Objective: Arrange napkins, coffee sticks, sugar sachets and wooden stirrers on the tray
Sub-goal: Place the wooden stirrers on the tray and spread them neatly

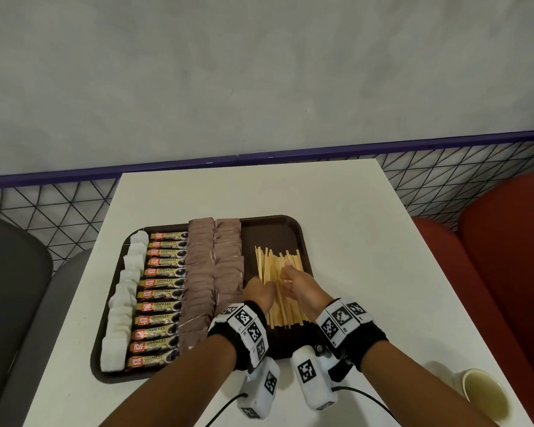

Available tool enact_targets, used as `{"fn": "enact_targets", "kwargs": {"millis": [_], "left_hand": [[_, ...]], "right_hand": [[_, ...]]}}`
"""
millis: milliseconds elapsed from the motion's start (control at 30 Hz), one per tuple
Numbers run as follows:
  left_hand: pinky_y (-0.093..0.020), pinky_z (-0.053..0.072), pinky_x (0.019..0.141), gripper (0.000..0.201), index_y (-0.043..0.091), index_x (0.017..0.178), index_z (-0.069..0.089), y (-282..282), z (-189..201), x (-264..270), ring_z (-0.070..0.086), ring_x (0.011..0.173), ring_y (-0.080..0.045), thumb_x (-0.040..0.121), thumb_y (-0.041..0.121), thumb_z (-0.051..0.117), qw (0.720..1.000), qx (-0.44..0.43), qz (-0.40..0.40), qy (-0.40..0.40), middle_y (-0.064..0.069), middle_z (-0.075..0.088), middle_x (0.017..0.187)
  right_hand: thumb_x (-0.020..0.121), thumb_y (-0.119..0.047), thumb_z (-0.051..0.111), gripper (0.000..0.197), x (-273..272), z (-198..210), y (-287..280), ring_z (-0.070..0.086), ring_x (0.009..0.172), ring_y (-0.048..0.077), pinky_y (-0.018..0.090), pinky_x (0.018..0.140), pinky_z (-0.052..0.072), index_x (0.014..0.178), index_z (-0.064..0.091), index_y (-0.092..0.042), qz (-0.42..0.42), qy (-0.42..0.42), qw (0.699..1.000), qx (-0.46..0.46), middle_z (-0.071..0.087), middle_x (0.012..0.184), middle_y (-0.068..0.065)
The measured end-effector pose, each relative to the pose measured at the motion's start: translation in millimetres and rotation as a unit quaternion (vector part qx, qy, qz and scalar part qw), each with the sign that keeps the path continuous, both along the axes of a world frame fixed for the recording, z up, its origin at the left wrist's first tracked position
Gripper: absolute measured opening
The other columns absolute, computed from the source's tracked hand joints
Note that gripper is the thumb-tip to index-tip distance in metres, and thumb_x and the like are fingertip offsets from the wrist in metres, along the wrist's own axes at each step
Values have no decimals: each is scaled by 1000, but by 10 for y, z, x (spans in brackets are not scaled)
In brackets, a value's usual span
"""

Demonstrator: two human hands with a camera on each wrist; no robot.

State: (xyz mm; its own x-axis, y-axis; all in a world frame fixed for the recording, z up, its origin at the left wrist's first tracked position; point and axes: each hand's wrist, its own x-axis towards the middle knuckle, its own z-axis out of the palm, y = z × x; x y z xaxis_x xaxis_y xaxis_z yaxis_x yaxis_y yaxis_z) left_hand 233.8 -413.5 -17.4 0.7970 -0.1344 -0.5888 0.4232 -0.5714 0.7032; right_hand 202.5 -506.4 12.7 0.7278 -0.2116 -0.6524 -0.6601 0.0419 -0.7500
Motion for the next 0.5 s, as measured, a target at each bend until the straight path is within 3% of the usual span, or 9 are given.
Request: {"fn": "enact_targets", "kwargs": {"millis": [100,267,333,400,433,500], "left_hand": [[-42,46,95,30,-1,115,56,18,4,4,57,107,-33,94,12,40,1000,-1,-5,4,-19,61,116],[-41,49,92,30,3,114,59,29,-56,35,60,104,-30,93,13,40,1000,11,-19,-8,-16,63,113],[-44,48,95,35,6,120,55,22,-133,41,58,108,-31,90,13,39,999,17,-27,1,-16,60,119],[-45,45,99,40,6,127,50,11,-66,7,53,115,-33,89,13,38,999,23,-31,9,-17,54,128],[-43,44,100,40,4,128,48,9,28,-26,52,116,-33,91,12,38,999,28,-34,13,-17,52,130],[-37,44,98,33,-1,125,47,7,179,-90,51,117,-32,95,8,36,998,43,-44,13,-16,51,128]], "right_hand": [[100,-43,23,54,10,-13,41,47,123,30,40,110,34,133,44,-5,2,1,1000,5,49,133,16],[100,-40,25,51,27,-40,62,48,121,30,40,108,36,127,47,-3,3,-2,1000,9,52,125,15],[100,-41,26,48,36,-82,70,53,110,25,39,104,39,119,53,-6,1,-3,1000,9,56,110,10],[99,-43,27,43,47,-111,90,54,88,17,33,91,43,98,58,-13,-8,-4,1000,18,56,91,4],[98,-44,28,42,53,-127,95,53,86,16,32,88,44,94,58,-14,-14,-4,1000,25,56,89,4],[99,-42,29,45,47,-133,101,54,97,18,35,96,42,109,58,-9,-23,-5,999,42,58,101,6]]}}
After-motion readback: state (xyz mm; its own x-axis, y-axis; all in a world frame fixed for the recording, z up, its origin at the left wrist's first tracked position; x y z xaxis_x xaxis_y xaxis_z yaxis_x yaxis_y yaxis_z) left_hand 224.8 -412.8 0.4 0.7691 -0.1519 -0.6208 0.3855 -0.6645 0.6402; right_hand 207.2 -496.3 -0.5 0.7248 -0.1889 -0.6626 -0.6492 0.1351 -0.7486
